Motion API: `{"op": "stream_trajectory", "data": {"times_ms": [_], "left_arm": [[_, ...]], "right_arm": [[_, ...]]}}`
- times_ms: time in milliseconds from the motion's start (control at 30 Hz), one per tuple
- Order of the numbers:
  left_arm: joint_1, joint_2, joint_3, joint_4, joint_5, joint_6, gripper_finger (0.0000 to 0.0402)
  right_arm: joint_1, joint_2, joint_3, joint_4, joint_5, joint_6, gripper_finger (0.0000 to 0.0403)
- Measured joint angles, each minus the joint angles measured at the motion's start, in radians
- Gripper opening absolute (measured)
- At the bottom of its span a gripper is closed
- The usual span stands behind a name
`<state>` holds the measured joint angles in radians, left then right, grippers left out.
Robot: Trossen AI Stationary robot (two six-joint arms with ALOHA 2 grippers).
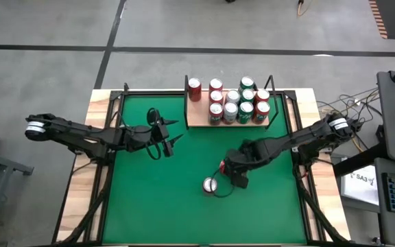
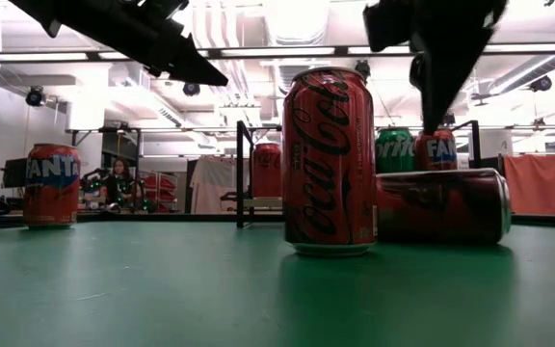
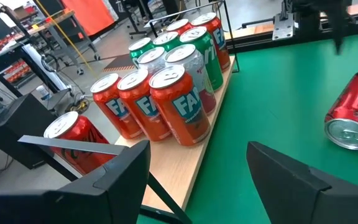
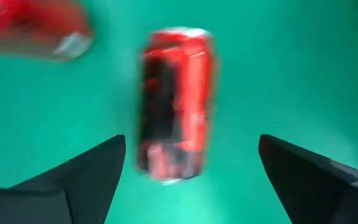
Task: Place canned beverage on shelf
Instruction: Put the red-black soda can on the shelf aligned with the other red-black soda can
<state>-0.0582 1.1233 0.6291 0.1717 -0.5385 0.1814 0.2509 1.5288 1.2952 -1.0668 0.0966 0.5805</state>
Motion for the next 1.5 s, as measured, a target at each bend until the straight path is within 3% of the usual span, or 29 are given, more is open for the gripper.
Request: {"op": "stream_trajectory", "data": {"times_ms": [300, 867, 1000, 1167, 1333, 1500], "left_arm": [[0.0, 0.014, -0.004, 0.004, 0.0, -0.012, 0.0251], [0.0, 0.061, -0.004, 0.047, 0.0, -0.027, 0.0251], [0.0, 0.06, -0.004, 0.055, 0.0, -0.03, 0.0251], [0.0, 0.06, -0.004, 0.065, 0.0, -0.03, 0.0251], [0.0, 0.06, -0.004, 0.081, 0.034, -0.034, 0.0251], [-0.002, 0.048, -0.004, 0.097, 0.082, -0.033, 0.0251]], "right_arm": [[0.074, 0.0, -0.113, 0.127, 0.022, 0.163, 0.0351], [0.034, -0.001, -0.44, 0.534, 0.036, 0.174, 0.035], [0.032, -0.001, -0.475, 0.557, 0.068, 0.166, 0.034], [0.032, -0.005, -0.486, 0.557, 0.088, 0.159, 0.0293], [0.032, -0.034, -0.487, 0.549, 0.09, 0.144, 0.0294], [0.032, -0.112, -0.487, 0.55, 0.162, 0.123, 0.0294]]}}
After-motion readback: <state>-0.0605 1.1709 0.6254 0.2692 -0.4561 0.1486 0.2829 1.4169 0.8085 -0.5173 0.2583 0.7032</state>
